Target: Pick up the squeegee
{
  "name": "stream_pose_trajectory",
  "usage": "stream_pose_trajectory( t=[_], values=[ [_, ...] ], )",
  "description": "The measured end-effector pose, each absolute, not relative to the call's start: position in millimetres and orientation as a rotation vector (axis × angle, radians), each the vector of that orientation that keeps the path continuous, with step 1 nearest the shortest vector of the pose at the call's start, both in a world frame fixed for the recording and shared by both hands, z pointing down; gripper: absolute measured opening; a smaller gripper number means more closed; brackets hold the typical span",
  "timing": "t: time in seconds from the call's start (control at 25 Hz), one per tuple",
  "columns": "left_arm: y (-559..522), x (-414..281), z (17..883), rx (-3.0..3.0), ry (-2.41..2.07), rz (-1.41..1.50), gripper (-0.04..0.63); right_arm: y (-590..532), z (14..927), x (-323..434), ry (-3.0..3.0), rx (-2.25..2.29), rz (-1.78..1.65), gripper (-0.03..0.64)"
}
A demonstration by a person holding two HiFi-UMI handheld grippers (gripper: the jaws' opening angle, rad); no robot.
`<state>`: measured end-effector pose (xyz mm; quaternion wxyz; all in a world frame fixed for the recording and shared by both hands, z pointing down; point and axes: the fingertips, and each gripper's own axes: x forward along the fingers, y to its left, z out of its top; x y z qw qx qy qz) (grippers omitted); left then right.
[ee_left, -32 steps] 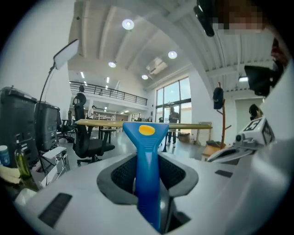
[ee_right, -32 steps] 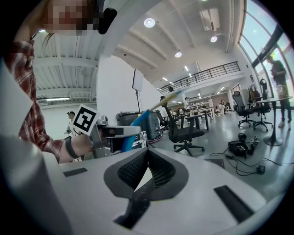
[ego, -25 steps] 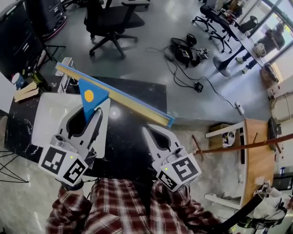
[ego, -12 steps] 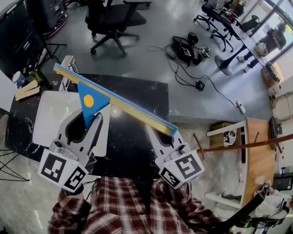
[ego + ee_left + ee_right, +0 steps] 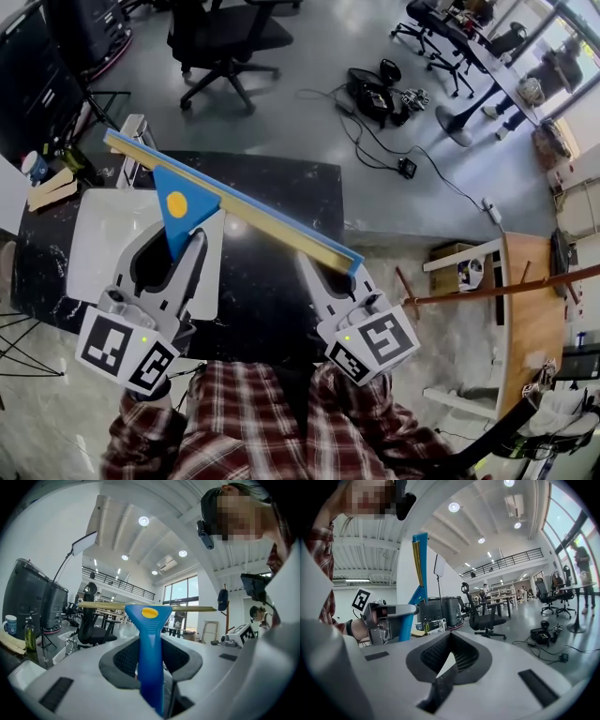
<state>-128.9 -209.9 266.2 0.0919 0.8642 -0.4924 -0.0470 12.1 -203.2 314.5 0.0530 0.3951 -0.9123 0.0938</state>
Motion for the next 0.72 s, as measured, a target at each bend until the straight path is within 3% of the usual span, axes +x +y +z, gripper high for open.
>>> stream_pose_trajectory(
  t=[0.72],
  values=[
    [-209.1,-124.5,268.9,2.576,-1.401,-0.126,0.138,-200.5,317.2,3.8,-2.770,1.185,0.292,0.011]
  ],
)
